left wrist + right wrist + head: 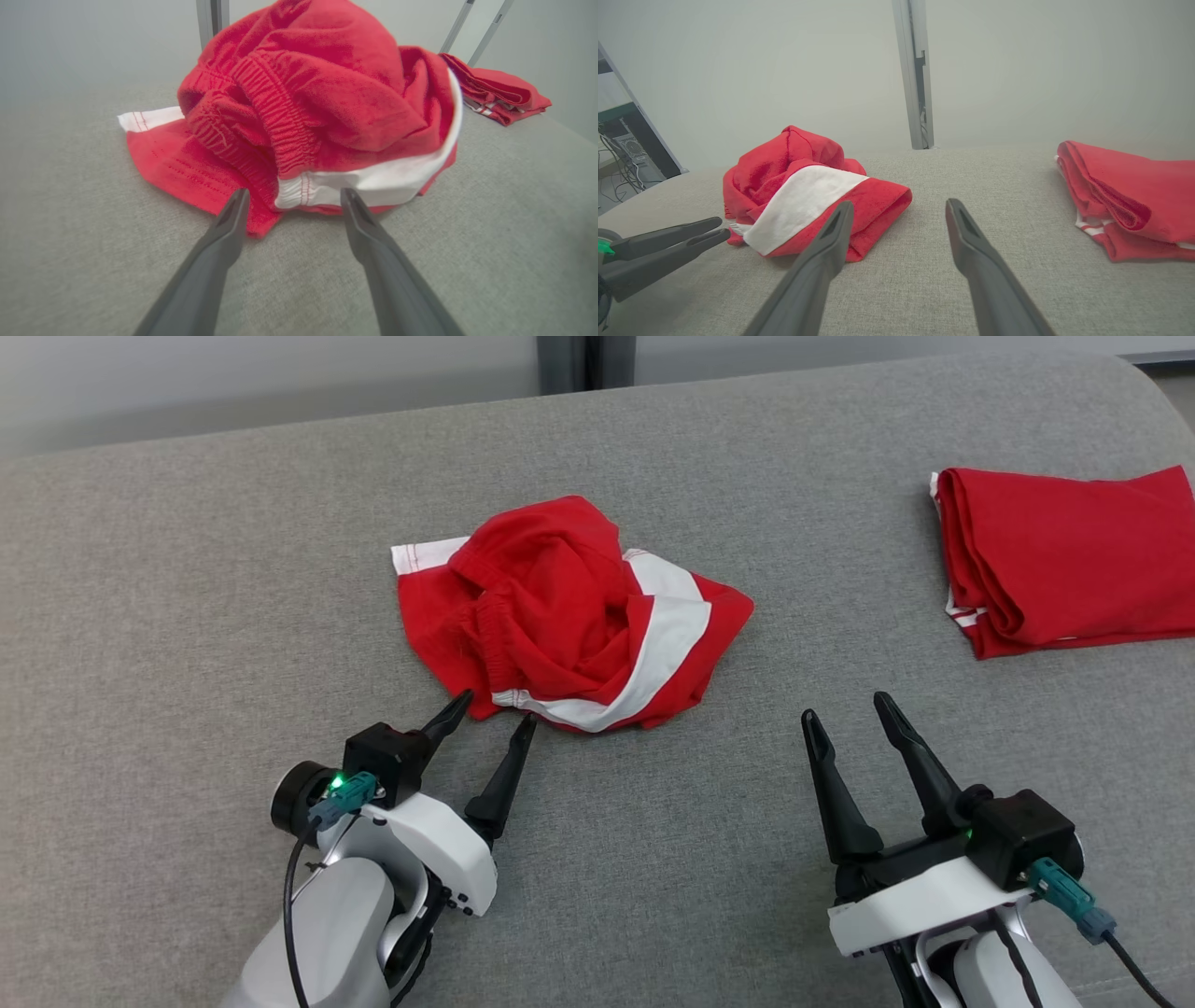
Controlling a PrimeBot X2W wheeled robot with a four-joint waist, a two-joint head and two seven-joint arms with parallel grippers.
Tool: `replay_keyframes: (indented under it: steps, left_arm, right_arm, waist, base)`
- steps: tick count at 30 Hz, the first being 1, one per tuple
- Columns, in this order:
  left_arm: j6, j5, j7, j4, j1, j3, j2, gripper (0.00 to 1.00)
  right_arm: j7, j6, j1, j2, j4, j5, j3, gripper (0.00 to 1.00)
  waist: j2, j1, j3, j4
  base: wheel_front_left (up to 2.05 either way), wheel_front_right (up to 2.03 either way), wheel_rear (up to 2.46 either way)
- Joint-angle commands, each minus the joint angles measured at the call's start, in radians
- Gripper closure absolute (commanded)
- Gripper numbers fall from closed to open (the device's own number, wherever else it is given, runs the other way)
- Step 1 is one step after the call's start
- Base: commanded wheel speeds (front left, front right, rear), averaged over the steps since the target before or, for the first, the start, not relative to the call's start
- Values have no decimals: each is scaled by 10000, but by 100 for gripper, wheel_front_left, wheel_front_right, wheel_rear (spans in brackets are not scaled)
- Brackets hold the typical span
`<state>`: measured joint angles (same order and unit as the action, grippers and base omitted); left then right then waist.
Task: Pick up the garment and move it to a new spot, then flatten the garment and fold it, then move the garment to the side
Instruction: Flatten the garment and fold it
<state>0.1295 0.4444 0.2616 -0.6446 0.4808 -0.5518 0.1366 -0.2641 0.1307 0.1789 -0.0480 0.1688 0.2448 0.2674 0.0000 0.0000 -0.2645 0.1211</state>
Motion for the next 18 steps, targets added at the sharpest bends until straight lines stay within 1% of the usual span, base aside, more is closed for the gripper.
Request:
replay_keyframes:
  steps: [1,7,9,10,11,12,13,14,18]
  left_arm:
    - [17,149,31,-98,199,-115,91,0]
    - [18,532,31,-406,565,-513,271,0]
    - [18,609,31,-510,677,-571,283,6]
    - [18,609,31,-510,677,-571,283,6]
    - [18,618,31,-539,718,-590,283,17]
    - [18,644,31,-556,766,-641,285,48]
    - [18,679,31,-572,808,-684,296,70]
    - [18,699,31,-548,859,-744,308,100]
    - [18,873,31,-392,896,-1150,385,100]
  right_arm:
    - [-14,2,63,-58,-61,13,-30,0]
    - [-14,2,93,-58,-129,-48,-70,0]
    - [-14,2,133,-58,-139,-62,-79,0]
    - [-14,2,133,-58,-139,-62,-79,0]
    - [-14,2,153,-58,-147,-70,-77,0]
    - [-14,2,175,-59,-152,-72,-76,0]
    - [-12,0,187,-59,-154,-79,-79,0]
    - [-14,2,193,-58,-151,-91,-85,0]
    - [-14,0,147,-59,-106,-115,-120,0]
  waist:
    - [0,0,-39,103]
    - [0,0,-117,266]
    - [0,0,-155,302]
    - [0,0,-155,302]
    - [0,0,-175,317]
    - [0,0,-201,330]
    - [0,0,-220,335]
    - [0,0,-234,337]
    - [0,0,-214,326]
  base:
    - [0,0,0]
    - [0,0,0]
    - [0,0,0]
    - [0,0,0]
    - [0,0,0]
    - [0,0,0]
    - [0,0,0]
    - [0,0,0]
    - [0,0,0]
